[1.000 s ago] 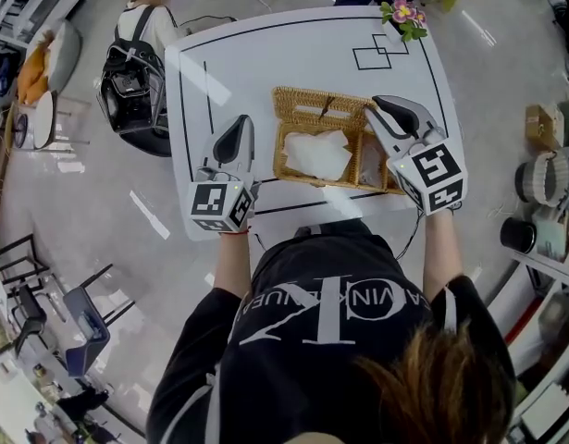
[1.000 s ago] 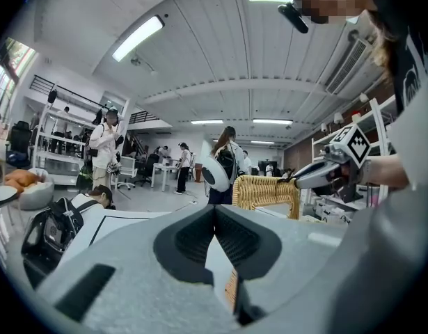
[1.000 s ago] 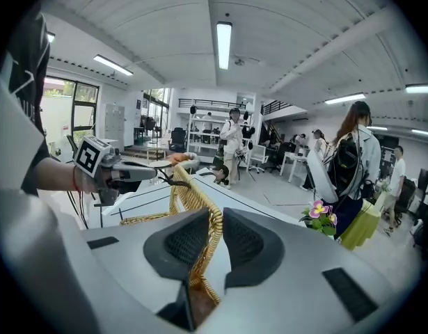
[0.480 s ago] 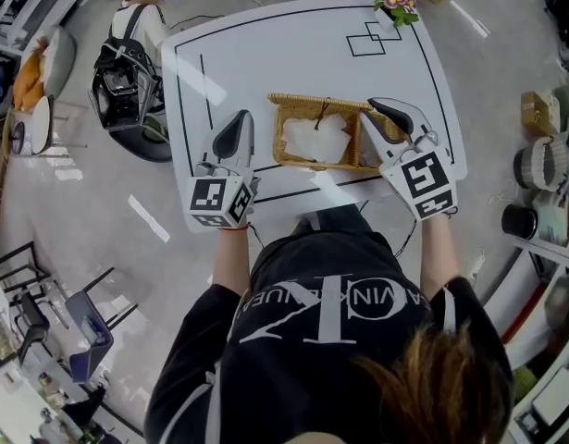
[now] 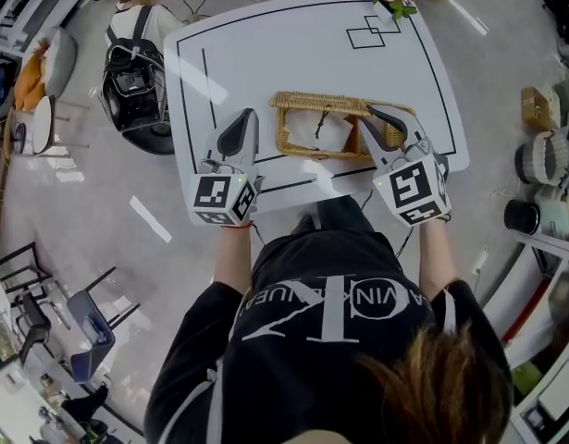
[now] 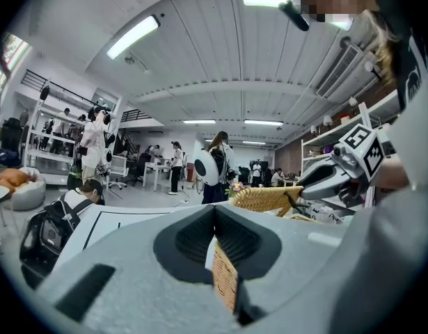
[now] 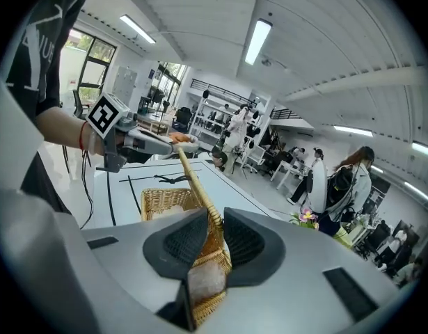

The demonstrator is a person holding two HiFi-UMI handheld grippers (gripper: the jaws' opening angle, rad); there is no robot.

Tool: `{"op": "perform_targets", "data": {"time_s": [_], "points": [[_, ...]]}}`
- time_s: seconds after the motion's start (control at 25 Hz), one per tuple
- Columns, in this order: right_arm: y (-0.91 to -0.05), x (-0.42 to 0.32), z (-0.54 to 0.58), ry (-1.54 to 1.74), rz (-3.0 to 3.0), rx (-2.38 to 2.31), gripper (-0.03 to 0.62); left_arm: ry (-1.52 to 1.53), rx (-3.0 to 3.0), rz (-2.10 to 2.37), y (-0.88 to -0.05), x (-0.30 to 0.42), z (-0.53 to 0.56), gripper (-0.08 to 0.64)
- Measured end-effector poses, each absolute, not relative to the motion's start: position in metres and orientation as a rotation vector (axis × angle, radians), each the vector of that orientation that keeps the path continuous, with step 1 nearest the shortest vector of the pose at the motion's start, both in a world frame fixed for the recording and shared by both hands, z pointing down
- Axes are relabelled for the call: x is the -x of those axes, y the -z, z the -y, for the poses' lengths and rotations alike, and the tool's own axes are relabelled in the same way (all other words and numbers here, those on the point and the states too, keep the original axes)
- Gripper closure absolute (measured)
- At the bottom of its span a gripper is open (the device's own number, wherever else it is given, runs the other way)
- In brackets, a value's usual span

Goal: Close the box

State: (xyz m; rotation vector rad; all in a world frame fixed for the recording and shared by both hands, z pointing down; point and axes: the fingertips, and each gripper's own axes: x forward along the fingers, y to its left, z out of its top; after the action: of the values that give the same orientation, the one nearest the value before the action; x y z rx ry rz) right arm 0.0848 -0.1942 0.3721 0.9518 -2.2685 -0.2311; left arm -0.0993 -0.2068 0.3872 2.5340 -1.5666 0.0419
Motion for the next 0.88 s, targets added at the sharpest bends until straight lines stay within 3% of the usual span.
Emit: {"op": "perform_targets", "data": {"time_s": [0.88], "points": [[-0.423, -0.081, 0.149, 0.321, 2.098, -0.915, 0.494, -0.073, -2.528, 1.541, -0.397, 0.106, 0.172, 0.549]]}}
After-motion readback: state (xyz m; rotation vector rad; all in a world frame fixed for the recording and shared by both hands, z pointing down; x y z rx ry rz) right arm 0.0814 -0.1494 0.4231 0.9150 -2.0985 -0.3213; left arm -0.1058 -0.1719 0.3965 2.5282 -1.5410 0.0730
